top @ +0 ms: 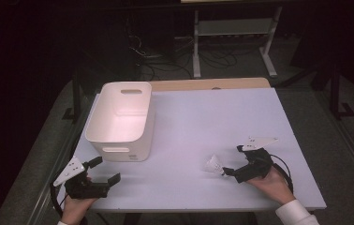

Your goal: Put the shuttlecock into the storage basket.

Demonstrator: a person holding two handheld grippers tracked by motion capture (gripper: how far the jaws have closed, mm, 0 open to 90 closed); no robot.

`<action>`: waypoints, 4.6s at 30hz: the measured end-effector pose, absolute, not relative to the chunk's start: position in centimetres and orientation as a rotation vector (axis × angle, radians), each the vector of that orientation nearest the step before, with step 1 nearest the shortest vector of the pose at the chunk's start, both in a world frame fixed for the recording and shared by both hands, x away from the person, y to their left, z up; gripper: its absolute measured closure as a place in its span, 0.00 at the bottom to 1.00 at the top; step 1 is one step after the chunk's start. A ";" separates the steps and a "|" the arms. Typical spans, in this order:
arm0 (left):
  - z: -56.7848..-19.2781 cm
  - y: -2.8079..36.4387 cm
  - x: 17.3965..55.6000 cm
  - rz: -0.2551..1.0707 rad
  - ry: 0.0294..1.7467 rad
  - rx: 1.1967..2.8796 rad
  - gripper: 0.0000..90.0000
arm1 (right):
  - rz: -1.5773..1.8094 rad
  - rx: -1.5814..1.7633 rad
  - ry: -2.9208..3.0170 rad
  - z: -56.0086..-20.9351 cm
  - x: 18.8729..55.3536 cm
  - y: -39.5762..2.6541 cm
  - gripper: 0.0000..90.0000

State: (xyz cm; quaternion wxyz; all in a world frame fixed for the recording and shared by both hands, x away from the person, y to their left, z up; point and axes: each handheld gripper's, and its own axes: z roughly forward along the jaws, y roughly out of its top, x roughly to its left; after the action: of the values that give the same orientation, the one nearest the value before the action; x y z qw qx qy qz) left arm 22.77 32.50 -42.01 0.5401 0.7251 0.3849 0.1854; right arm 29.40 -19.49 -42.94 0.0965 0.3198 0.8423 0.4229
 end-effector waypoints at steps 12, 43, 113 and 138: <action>-42.0 32.5 22.8 0.440 0.913 1.724 0.00 | 1.214 0.931 2.543 -43.2 29.3 -18.9 0.00; -42.0 32.5 22.8 0.441 0.911 1.724 0.00 | 1.125 0.902 2.690 -43.7 28.8 -17.5 0.13; -42.0 32.4 22.7 0.447 0.923 1.742 0.00 | 1.015 0.863 2.691 -42.7 28.6 -16.6 0.70; -42.0 32.5 22.8 0.448 0.934 1.733 0.00 | 1.112 0.881 2.662 -39.2 29.7 -16.3 0.70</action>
State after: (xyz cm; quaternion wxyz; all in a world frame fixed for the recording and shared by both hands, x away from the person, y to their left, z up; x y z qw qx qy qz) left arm 22.75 32.48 -42.05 0.5321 0.7267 0.3917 0.1879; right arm 29.74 -16.35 -39.17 0.0624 0.2916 0.8808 0.3678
